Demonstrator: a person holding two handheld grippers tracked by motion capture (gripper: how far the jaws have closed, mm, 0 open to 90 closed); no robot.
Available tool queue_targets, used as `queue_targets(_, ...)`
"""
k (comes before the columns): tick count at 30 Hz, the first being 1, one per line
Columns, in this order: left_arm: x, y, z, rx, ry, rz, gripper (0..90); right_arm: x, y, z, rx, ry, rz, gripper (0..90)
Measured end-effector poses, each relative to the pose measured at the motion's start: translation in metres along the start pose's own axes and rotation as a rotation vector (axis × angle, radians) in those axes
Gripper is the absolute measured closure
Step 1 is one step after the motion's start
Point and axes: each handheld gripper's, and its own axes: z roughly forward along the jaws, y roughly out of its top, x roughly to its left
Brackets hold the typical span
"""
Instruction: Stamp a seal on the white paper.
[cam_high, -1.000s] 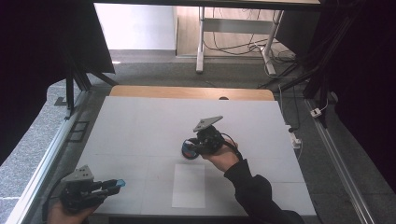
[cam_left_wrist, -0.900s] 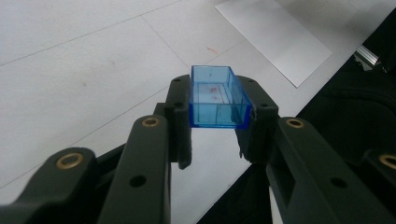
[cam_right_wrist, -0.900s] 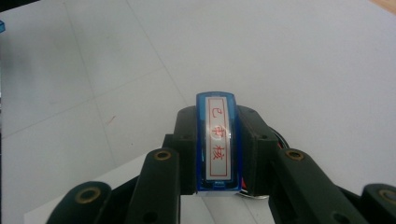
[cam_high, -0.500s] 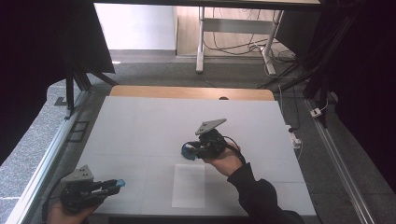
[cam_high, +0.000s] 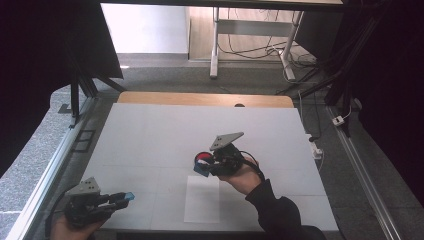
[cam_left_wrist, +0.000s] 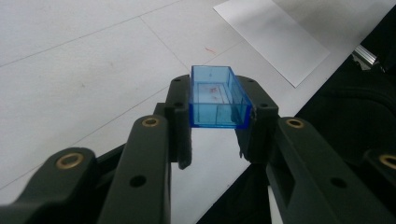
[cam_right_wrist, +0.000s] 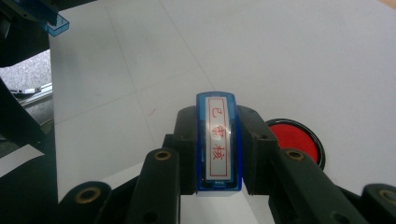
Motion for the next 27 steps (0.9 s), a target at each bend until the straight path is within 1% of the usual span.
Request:
queue_targets(7,0.000,0.000,0.000,-0.001,-0.001,0.001,68.6,0.007,-0.002,-0.001,0.005,0.013,-0.010,70.6)
queue_targets(8,0.000,0.000,0.000,-0.001,-0.001,0.001,68.6,0.007,-0.003,-0.001,0.010,0.015,-0.021,70.6)
queue_targets(13,0.000,0.000,0.000,-0.001,0.000,0.001,68.6,0.012,-0.006,-0.001,0.028,0.022,-0.029,70.6)
queue_targets(14,0.000,0.000,0.000,-0.001,-0.001,0.001,68.7,0.013,-0.006,-0.001,0.024,0.027,-0.025,70.6)
queue_targets(21,0.000,0.000,0.000,-0.002,0.000,0.001,68.7,0.017,-0.013,-0.001,0.036,0.019,-0.040,70.6)
queue_targets(22,0.000,0.000,0.000,-0.002,0.000,0.000,68.7,0.018,-0.014,0.000,0.038,0.018,-0.035,70.6)
queue_targets(23,0.000,0.000,0.000,-0.002,-0.002,-0.001,68.7,0.018,-0.015,0.000,0.042,0.018,-0.041,70.6)
queue_targets(25,0.000,0.000,0.000,-0.003,-0.003,-0.002,68.7,0.019,-0.017,0.001,0.044,0.023,-0.028,70.6)
queue_targets(27,0.000,0.000,0.000,-0.003,-0.002,-0.001,68.6,0.020,-0.018,0.002,0.051,0.025,-0.036,70.6)
